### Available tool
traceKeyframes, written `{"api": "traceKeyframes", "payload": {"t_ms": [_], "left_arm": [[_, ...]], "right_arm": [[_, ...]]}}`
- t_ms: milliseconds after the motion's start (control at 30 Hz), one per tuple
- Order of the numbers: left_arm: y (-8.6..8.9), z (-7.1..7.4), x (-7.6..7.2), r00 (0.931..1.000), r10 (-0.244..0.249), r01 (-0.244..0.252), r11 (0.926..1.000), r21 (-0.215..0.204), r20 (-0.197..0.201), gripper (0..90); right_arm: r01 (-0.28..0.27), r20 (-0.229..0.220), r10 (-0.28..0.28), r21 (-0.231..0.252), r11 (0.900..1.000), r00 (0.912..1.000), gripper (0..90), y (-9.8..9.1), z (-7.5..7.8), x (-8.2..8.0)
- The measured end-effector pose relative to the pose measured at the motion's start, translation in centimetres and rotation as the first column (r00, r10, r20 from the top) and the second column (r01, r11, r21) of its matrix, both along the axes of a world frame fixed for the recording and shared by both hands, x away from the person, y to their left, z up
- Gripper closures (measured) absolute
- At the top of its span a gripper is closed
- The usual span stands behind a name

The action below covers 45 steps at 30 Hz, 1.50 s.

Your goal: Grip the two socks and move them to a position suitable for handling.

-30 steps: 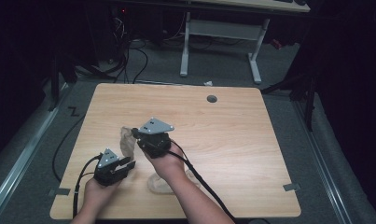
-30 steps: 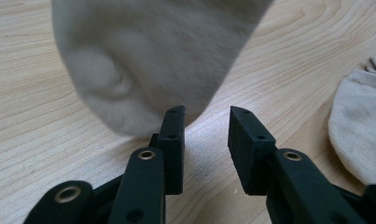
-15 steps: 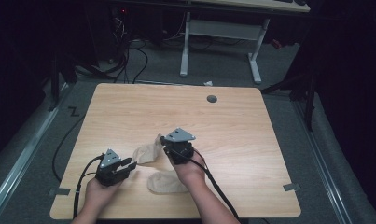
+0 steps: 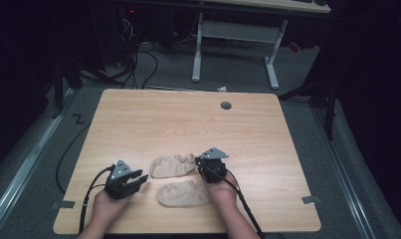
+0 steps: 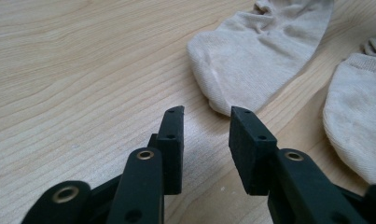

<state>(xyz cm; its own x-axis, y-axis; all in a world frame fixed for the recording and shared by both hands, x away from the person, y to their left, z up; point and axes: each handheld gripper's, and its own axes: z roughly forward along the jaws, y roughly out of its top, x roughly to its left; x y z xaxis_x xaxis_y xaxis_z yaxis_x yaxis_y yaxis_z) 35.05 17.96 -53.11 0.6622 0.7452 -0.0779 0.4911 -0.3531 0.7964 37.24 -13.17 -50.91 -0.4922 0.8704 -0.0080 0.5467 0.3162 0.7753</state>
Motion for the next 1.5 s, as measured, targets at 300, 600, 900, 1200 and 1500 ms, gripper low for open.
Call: {"api": "traceKeyframes", "payload": {"t_ms": [300, 600, 900, 1200, 1500], "left_arm": [[-0.3, 0.1, -0.1, 1.0, -0.003, 0.003, 1.0, -0.001, 0.008, 63.3], [-1.6, 0.2, 0.0, 0.9985, 0.023, -0.023, 0.9997, -0.005, 0.05, 56.0], [-3.6, -0.2, 1.5, 0.9959, 0.08, -0.081, 0.9963, 0.03, 0.043, 55.6], [-4.2, -0.3, 2.1, 0.9922, 0.123, -0.124, 0.9903, 0.062, 0.021, 82.7], [-4.4, -0.1, 1.0, 0.9849, 0.116, -0.126, 0.9896, 0.07, 0.128, 87.1]], "right_arm": [[0.03, -0.013, -0.031, -0.033, 0.999, 0.9994, 87.8, -1.7, -1.1, -0.7], [0.024, -0.007, -0.024, -0.026, 0.9994, 0.9997, 77.5, -3.0, -0.5, -1.7], [-0.019, -0.035, 0.021, 0.052, 0.9984, 0.9992, 67.1, -2.3, -0.5, 0.6], [-0.078, -0.119, 0.082, 0.038, 0.9962, 0.9895, 83.5, -1.7, -2.0, 2.1], [-0.108, 0.012, 0.108, 0.026, 0.9938, 0.9941, 85.9, -1.8, -0.6, 0.6]]}}
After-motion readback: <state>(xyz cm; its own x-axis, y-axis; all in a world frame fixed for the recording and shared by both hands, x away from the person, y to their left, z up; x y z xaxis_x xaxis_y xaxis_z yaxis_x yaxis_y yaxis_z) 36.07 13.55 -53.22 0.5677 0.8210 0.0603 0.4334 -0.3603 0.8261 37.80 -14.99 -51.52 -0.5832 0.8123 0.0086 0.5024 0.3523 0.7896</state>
